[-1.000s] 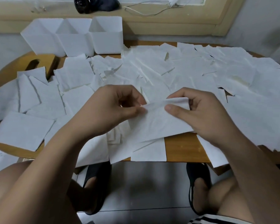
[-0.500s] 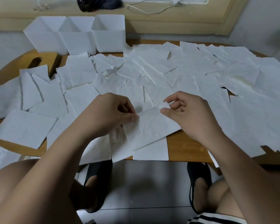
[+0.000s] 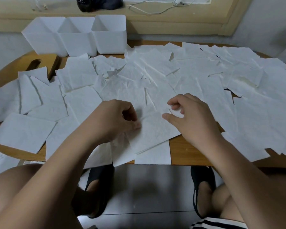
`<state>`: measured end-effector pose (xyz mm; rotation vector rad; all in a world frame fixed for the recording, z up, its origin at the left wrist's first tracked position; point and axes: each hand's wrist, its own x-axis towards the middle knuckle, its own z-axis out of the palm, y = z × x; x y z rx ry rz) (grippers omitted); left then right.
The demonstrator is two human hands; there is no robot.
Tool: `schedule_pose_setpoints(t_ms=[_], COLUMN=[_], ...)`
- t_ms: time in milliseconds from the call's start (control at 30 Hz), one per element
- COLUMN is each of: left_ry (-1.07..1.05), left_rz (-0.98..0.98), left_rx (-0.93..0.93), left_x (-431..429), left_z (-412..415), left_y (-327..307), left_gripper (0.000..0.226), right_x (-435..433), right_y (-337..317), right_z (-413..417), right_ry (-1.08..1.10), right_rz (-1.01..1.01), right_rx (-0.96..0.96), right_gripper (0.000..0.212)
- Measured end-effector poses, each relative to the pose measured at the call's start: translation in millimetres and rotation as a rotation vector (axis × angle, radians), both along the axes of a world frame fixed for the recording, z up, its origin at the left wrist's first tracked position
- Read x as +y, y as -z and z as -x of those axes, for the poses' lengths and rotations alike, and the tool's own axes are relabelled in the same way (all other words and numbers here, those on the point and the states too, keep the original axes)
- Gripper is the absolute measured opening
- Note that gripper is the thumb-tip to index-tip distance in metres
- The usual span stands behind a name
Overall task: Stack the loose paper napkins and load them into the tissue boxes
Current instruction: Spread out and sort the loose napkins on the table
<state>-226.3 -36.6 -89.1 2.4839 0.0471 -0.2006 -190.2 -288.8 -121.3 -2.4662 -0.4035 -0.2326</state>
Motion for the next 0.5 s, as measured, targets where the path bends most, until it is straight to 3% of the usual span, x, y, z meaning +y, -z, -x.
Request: schedule_pose_setpoints(t_ms=[100,233,400,500], left_ry=[0.019,0.089,0.179,0.207], left_rz=[0.027,0.164,0.287,0.302], left_rx=[-0.027,-0.079,-0.131,-0.165], left_x=[-0.2,0.9,-7.8,-15.8], left_z=[1.7,4.6,9.5,13.3], left_y=[-2.2,-13.4,-23.4,-20.7], left_gripper=[0.014,0.012,0.015,0.017], right_x=[-1.5,-7.2,-23.3,-39.9], right_y=[-6.4,-23.0,-40.4,-49.1], right_z=[-0.2,5.3,9.9,10.6], right_ry=[-0.096,-0.244,-0.312,-0.325], right_rz=[-0.022,-0.029,-0.209,-0.280], right_rx=[0.031,0.247,0.332,0.392], right_gripper=[0.040,0.059,0.024,0.014])
